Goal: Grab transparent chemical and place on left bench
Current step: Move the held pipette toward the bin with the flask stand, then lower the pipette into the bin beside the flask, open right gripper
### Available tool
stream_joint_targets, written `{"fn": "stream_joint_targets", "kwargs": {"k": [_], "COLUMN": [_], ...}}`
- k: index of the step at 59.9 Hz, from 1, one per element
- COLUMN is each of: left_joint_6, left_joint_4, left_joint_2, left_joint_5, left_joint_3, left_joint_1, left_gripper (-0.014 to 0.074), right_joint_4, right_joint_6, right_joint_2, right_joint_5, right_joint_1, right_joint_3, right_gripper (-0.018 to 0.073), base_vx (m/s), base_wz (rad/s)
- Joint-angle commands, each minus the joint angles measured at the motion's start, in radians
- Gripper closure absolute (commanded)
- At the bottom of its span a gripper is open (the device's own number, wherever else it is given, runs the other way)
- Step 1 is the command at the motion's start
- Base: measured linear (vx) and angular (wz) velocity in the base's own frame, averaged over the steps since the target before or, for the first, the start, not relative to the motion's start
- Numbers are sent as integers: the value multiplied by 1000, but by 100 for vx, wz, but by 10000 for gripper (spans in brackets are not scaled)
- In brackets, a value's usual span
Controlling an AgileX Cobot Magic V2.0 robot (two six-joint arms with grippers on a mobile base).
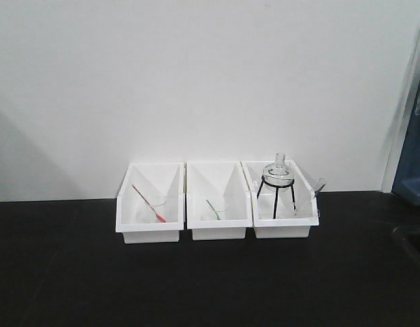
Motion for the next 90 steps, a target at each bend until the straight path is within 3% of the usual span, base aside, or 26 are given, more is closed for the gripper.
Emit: {"fn": "stream_joint_targets", "kwargs": {"k": [1,28,36,37,38,42,47,54,69,77,90], "left_joint_6": [-8,-8,-8,-8,-8,-8,-8,-8,-8,-8,-8], "left_joint_4": [-1,-1,-1,-1,-1,-1,-1,-1,-1,-1,-1], "left_joint_2": [-19,-19,-19,-19,-19,-19,-19,-19,-19,-19,-19], "left_joint_5": [-78,-78,-78,-78,-78,-78,-78,-78,-78,-78,-78], "left_joint_3": [16,16,16,16,16,16,16,16,16,16,16], "left_joint_1": [-2,-2,-2,-2,-2,-2,-2,-2,-2,-2,-2], "left_gripper": [600,600,600,600,600,600,600,600,600,600,600], "right_joint_4": [-2,34,213,248,383,441,479,509,522,521,486], "right_joint_6": [-1,3,19,18,-12,-54,-138,-279,-371,-371,-362], "right_joint_2": [6,8,70,89,212,292,390,531,785,899,1034], "right_joint_5": [-84,-112,-257,-279,-321,-302,-275,-287,-492,-602,-663], "right_joint_1": [0,-1,-1,-1,-1,19,85,253,570,641,656], "right_joint_3": [-28,-28,-28,-28,-50,-85,-151,-226,-257,-257,-257], "right_gripper": [562,562,562,562,560,559,559,559,559,559,529], "base_vx": [3,0,0,0,0,0,0,0,0,0,0], "base_wz": [-2,0,0,0,0,0,0,0,0,0,0]}}
